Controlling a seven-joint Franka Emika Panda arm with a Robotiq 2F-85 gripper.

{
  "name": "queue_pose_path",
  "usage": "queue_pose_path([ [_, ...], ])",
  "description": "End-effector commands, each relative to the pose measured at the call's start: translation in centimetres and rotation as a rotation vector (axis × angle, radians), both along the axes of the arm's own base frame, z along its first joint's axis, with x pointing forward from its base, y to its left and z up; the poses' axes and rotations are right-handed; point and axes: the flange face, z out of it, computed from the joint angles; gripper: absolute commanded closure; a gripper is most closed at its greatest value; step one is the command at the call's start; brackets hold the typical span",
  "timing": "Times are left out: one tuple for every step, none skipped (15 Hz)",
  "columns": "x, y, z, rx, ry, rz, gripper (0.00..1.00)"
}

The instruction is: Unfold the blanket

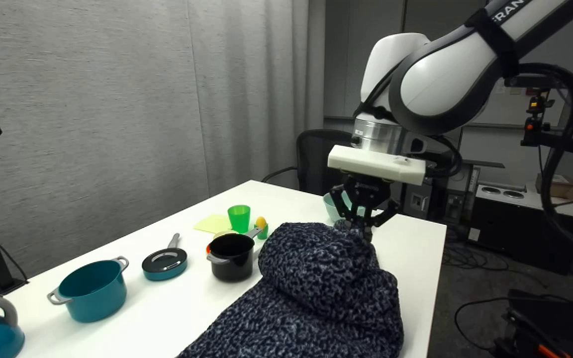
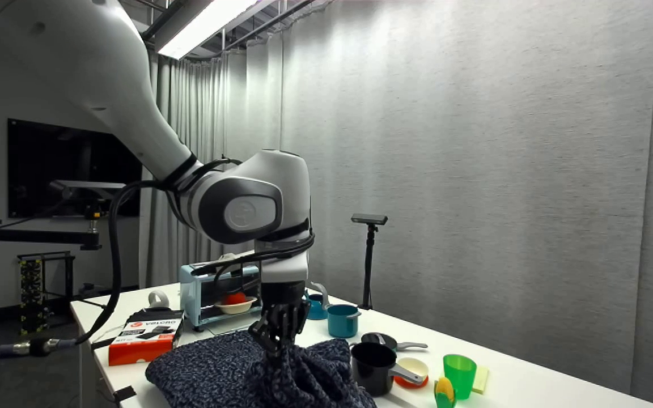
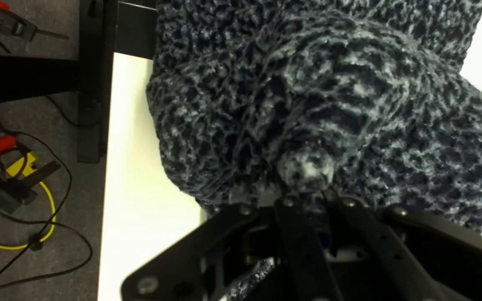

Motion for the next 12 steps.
queue_pose_path([
  [-2.2,-2.5,0.4,-0.02,0.006,-0.038,0.97],
  [-2.5,-3.5,0.4,-0.026,0.001,-0.056,0.99],
  [-2.8,-4.4,0.5,-0.032,-0.008,-0.07,0.98],
  [-2.9,-5.4,0.8,-0.039,-0.031,-0.084,0.97],
  [-2.9,-6.4,1.1,-0.045,-0.058,-0.097,0.97],
  [-2.7,-7.4,1.6,-0.05,-0.105,-0.105,0.97],
  [-2.5,-8.3,1.9,-0.067,-0.142,-0.098,0.97],
  [-2.2,-9.1,2.1,-0.073,-0.171,-0.091,0.97],
  [-1.9,-9.7,2.3,-0.078,-0.201,-0.074,0.97],
  [-1.7,-10.4,2.1,-0.076,-0.22,-0.059,0.97],
  [-1.7,-10.9,2.0,-0.072,-0.23,-0.043,0.97],
  [-1.8,-11.4,1.8,-0.065,-0.235,-0.028,0.97],
])
